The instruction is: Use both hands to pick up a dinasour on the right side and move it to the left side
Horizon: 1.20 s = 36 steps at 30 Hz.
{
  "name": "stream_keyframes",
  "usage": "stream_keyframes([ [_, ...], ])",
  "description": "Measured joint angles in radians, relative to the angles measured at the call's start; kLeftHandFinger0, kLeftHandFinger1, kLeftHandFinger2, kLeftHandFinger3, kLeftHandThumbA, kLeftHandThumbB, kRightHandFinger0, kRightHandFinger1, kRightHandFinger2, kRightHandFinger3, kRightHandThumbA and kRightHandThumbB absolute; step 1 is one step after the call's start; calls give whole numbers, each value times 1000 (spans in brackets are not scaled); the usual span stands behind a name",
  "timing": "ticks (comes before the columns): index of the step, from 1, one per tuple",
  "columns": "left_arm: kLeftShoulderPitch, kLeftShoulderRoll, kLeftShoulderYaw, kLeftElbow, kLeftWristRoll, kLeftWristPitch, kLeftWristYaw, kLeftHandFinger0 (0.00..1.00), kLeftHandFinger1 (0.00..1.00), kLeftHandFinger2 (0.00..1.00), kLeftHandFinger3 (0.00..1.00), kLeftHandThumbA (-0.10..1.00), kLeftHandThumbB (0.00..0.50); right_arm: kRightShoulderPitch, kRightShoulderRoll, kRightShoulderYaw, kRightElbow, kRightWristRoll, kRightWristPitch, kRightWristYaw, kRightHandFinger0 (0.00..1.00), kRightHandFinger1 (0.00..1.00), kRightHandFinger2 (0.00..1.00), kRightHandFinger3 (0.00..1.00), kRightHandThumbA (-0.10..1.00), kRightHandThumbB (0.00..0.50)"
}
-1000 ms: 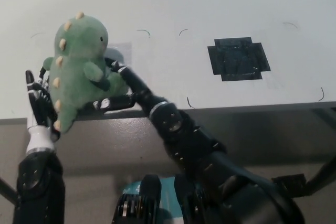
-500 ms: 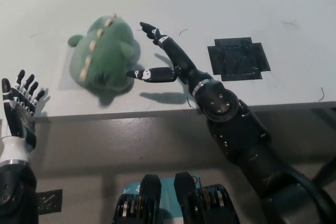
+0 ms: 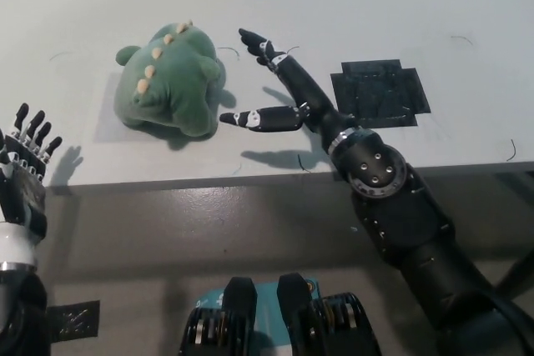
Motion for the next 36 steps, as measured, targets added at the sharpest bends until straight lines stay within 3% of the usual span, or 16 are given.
stream_keyframes([
  [6,30,-3,-19,-40,17,0,0,1000,1000,1000,1000,1000,397,37,-30,-7,-71,3,3,16,1000,1000,1000,1000,1000,117],
  [15,54,-19,-51,-84,63,-2,4,1000,1000,1000,1000,1000,391,121,-78,-17,-184,7,15,32,1000,1000,1000,1000,1000,76],
  [24,71,-43,-74,-98,91,-11,4,1000,1000,1000,1000,1000,386,229,-115,-39,-313,43,23,71,1000,1000,1000,1000,1000,74],
  [28,72,-61,-79,-95,100,-25,4,1000,1000,1000,1000,1000,376,293,-128,-62,-404,59,42,80,1000,1000,1000,1000,1000,116],
  [36,77,-88,-97,-87,106,-53,3,1000,1000,1000,1000,1000,378,381,-151,-96,-511,71,50,81,1000,1000,1000,1000,1000,153],
])
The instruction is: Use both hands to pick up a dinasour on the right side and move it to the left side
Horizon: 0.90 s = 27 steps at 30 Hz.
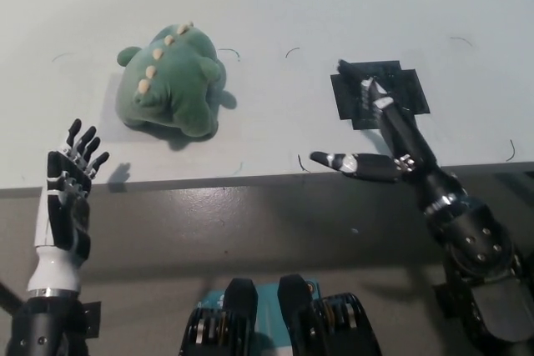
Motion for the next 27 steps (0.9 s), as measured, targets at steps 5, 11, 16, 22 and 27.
stream_keyframes([
  [5,3,-5,-16,19,9,-17,0,1000,1000,1000,1000,1000,379,41,-31,-16,-48,4,8,1,1000,1000,1000,1000,1000,178],
  [11,15,-12,-36,35,25,-34,0,1000,1000,1000,1000,1000,395,121,-77,-30,-80,5,15,1,1000,1000,1000,1000,1000,148],
  [16,22,-18,-47,63,37,-57,0,1000,1000,1000,1000,1000,390,170,-105,-43,-80,15,14,2,1000,1000,1000,1000,1000,144],
  [22,31,-29,-61,98,48,-90,0,1000,1000,1000,1000,1000,399,227,-110,-70,-80,22,-6,1,1000,1000,1000,1000,1000,134],
  [27,34,-39,-72,137,54,-112,0,1000,1000,1000,1000,1000,414,284,-115,-83,-93,34,-18,3,1000,1000,1000,1000,1000,120],
])
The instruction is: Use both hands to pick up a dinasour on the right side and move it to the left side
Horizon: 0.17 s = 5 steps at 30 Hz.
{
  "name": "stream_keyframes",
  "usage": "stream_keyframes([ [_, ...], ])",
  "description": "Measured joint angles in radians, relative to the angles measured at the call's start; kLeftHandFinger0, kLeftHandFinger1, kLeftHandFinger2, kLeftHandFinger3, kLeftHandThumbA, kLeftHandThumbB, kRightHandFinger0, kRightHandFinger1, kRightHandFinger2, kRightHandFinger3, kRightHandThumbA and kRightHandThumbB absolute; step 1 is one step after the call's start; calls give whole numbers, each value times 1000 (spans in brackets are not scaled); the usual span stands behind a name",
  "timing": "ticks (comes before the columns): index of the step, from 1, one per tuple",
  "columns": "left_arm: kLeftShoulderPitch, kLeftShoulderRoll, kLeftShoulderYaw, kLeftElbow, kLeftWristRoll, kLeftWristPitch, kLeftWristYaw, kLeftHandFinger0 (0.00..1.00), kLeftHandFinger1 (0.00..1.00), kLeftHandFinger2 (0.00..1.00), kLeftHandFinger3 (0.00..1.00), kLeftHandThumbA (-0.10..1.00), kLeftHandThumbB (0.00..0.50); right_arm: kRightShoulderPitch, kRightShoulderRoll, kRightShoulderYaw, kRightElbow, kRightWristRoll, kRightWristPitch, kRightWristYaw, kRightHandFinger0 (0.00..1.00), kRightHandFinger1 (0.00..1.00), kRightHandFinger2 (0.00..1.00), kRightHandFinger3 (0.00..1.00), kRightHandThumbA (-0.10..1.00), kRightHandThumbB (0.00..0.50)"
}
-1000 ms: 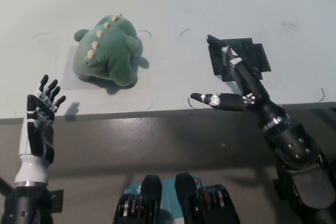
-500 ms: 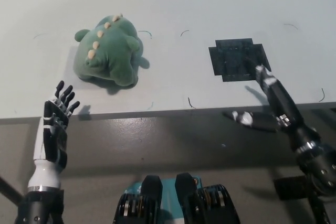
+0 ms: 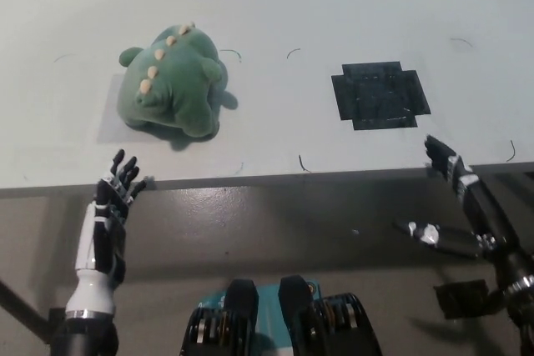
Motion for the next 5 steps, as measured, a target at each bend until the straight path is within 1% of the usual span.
stream_keyframes([
  [2,0,-1,-4,17,2,-8,0,1000,1000,1000,1000,1000,410,31,-7,-3,-24,10,-4,3,1000,1000,1000,1000,1000,122],
  [3,0,-2,-5,25,4,-13,0,1000,1000,1000,1000,1000,443,43,-9,-4,-33,14,-4,4,1000,1000,1000,1000,1000,123],
  [5,1,-4,-6,36,6,-20,0,1000,1000,1000,1000,1000,451,65,-13,-6,-51,21,-5,5,1000,1000,1000,1000,1000,122],
])
